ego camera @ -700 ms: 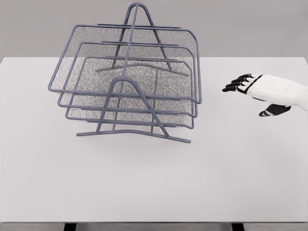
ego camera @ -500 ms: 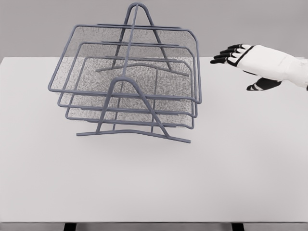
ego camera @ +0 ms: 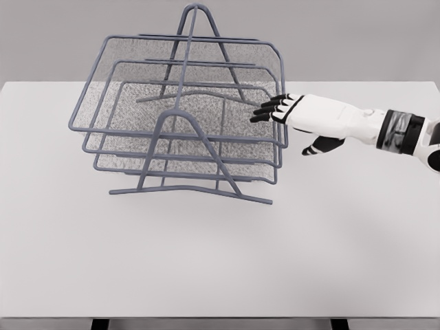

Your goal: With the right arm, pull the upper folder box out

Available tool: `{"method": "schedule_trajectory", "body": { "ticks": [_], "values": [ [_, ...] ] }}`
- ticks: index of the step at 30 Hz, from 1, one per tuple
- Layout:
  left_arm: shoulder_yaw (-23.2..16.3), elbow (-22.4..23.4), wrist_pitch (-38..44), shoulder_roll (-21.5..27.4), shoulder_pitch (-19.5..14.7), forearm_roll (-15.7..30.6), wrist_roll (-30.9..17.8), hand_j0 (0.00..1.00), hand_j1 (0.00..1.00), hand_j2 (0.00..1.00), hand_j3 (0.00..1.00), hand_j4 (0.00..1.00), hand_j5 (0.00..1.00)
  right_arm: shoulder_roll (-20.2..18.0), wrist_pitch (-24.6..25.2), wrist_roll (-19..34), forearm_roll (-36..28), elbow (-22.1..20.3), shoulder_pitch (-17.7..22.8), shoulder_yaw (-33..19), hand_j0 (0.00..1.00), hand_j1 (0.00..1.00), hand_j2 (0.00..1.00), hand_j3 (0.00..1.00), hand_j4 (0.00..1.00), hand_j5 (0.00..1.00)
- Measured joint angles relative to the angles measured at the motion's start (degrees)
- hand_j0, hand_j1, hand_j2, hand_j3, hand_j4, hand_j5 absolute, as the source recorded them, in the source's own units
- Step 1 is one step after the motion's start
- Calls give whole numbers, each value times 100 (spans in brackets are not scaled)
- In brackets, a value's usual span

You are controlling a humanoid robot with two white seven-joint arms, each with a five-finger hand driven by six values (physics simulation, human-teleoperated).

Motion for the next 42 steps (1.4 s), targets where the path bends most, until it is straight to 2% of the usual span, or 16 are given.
{"method": "schedule_trajectory", "body": {
  "ticks": [4, 11, 15, 18, 23, 26, 30, 34, 39, 42],
  "values": [
    [2, 0, 0, 0, 0, 0, -1, 100, 100, 100, 100, 100, 100, -44, -43, -24, -310, 138, 97, 41, 100, 100, 100, 100, 100, 100],
    [-4, 4, -1, 0, 0, 0, -1, 100, 100, 100, 100, 100, 100, -694, -144, 9, -690, 113, 185, -149, 100, 100, 100, 100, 100, 100],
    [-3, 4, -1, 0, 0, 0, -1, 100, 100, 100, 100, 100, 100, -973, -234, -2, -831, 102, 510, -387, 100, 100, 100, 100, 100, 100],
    [-2, 4, -1, 0, 0, 0, -1, 100, 100, 100, 100, 100, 100, -1120, -346, -45, -876, 105, 1028, -806, 100, 100, 100, 100, 100, 100],
    [-2, 3, -1, 0, 0, 0, -1, 100, 100, 100, 100, 100, 100, -1471, -552, -1, -697, 101, 1169, -1232, 100, 100, 100, 100, 100, 100],
    [-4, 4, -1, 0, 0, 0, 0, 100, 100, 100, 100, 100, 100, -1610, -557, -30, -864, 77, 1626, -1564, 100, 100, 100, 100, 100, 100],
    [-3, 3, -1, 0, 0, 0, -1, 100, 100, 100, 100, 100, 100, -1772, -593, 2, -796, 86, 1802, -1951, 100, 100, 100, 100, 100, 100],
    [-2, 4, -1, 0, 0, 1, -1, 100, 100, 100, 100, 100, 100, -2004, -643, 18, -661, 123, 1872, -2164, 100, 100, 100, 100, 100, 100],
    [-4, 4, -1, 0, 0, 1, -1, 100, 100, 100, 100, 100, 100, -2264, -676, 24, -848, 125, 1969, -2418, 100, 100, 100, 100, 100, 100],
    [-4, 4, -1, 0, 0, 0, -1, 100, 100, 100, 100, 100, 100, -2316, -608, 23, -1492, -141, 1521, -2599, 100, 100, 100, 100, 100, 100]
  ]
}}
